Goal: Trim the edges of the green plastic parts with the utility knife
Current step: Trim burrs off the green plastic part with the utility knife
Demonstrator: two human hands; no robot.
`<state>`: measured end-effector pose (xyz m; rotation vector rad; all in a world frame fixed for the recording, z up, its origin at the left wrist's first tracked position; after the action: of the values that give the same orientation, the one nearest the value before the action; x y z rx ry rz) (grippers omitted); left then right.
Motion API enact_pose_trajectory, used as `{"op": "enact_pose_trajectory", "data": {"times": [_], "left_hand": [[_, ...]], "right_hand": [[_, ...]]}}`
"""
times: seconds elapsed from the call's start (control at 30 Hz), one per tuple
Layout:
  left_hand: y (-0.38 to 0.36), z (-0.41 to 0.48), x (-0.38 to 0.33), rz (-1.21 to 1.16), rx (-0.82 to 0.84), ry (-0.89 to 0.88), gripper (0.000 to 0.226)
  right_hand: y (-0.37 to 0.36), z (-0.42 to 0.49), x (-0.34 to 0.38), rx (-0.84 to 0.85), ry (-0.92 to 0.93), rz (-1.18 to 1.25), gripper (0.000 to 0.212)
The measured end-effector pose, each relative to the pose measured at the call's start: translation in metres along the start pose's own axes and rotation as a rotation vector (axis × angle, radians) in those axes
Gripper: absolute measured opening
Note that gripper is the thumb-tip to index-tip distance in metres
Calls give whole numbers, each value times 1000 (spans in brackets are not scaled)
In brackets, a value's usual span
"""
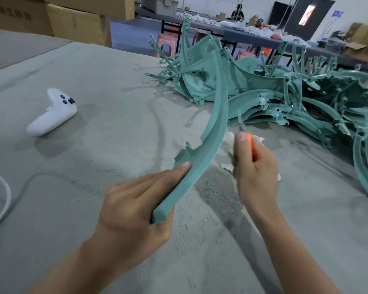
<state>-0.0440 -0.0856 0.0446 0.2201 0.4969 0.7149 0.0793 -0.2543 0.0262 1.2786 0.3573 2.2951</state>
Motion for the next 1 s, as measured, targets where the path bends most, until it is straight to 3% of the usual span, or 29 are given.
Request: {"op": "enact_pose_trajectory", "data": {"times": [0.13,0.37,0.57,0.8,1.0], "left_hand": [[-2,1,8,53,40,33,46],[1,5,15,225,53,6,43],[4,3,22,211,38,91,50],[-2,4,22,197,72,78,52],[-4,1,24,84,63,81,51]], "right_hand": [[17,8,-15,-15,-54,87,70],[-23,-12,-1,302,-82,296,57],[-40,-23,1,447,-112,317,60],[-16,-11,1,122,-26,162,53],[-15,-7,0,90,4,104,51]]}}
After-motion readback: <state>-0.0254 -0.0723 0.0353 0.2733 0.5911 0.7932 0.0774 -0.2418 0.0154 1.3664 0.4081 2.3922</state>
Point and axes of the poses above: each hand's wrist, its own z-axis towards the middle knuckle, its own y-axis out of the back of the hand, x = y × z, the point moved 9 cm from there along z, towards the middle knuckle, and after that the axes turned 12 degrees about -z, right-handed, at the moved point
